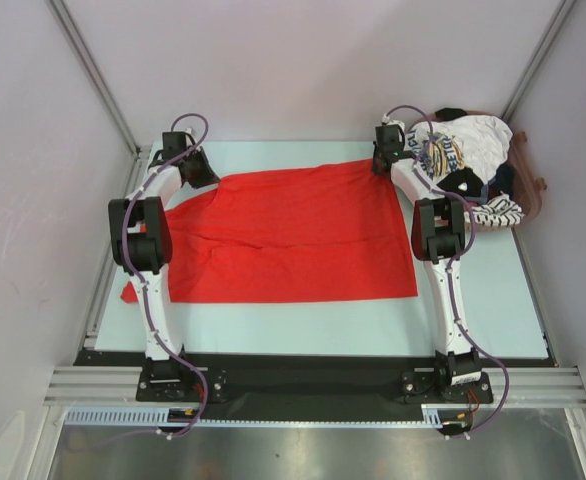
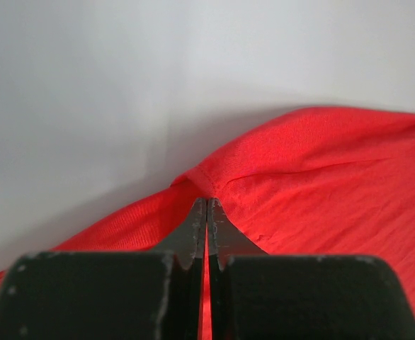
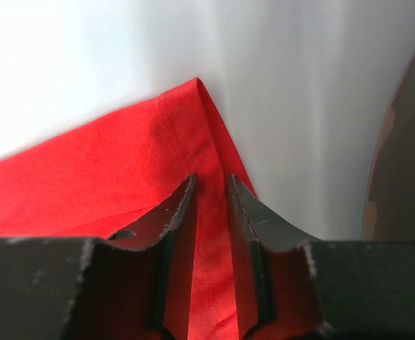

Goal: Fold and stack the tank tops
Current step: Fold the tank top

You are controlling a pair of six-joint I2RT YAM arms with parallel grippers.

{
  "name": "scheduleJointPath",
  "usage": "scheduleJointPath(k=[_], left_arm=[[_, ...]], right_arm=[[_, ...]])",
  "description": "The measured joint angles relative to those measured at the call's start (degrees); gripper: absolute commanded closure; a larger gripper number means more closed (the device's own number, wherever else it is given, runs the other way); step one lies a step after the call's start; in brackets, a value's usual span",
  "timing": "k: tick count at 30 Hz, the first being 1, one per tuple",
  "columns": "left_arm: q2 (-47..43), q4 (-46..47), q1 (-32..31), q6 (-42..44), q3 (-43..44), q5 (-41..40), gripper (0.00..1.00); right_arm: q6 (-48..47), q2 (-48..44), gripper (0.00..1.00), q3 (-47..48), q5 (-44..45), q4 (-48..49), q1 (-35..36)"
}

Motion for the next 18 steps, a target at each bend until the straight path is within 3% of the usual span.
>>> scheduleJointPath(k=[5,8,11,14,16,18], left_arm=[[0.0,0.0,0.0,0.0,0.0,0.0,1.0],[0.0,0.0,0.0,0.0,0.0,0.0,1.0],[0.0,0.0,-0.1,0.0,0.0,0.0,1.0],[0.0,0.0,-0.1,0.0,0.0,0.0,1.0],[0.0,0.0,-0.1,0.0,0.0,0.0,1.0],[0.0,0.0,-0.1,0.0,0.0,0.0,1.0]], right_arm=[[-1.7,0.0,0.77,0.0,1.8,0.1,0.7],[-2.3,0.0,0.73,0.0,2.4,0.2,1.2],[-3.0,0.0,0.8,0.0,2.9,0.2,1.5],[-3.4,0.0,0.81,0.0,3.2,0.3,1.7],[-3.6,0.0,0.9,0.0,3.5,0.3,1.8],[-3.7,0.0,0.89,0.0,3.9,0.3,1.8]])
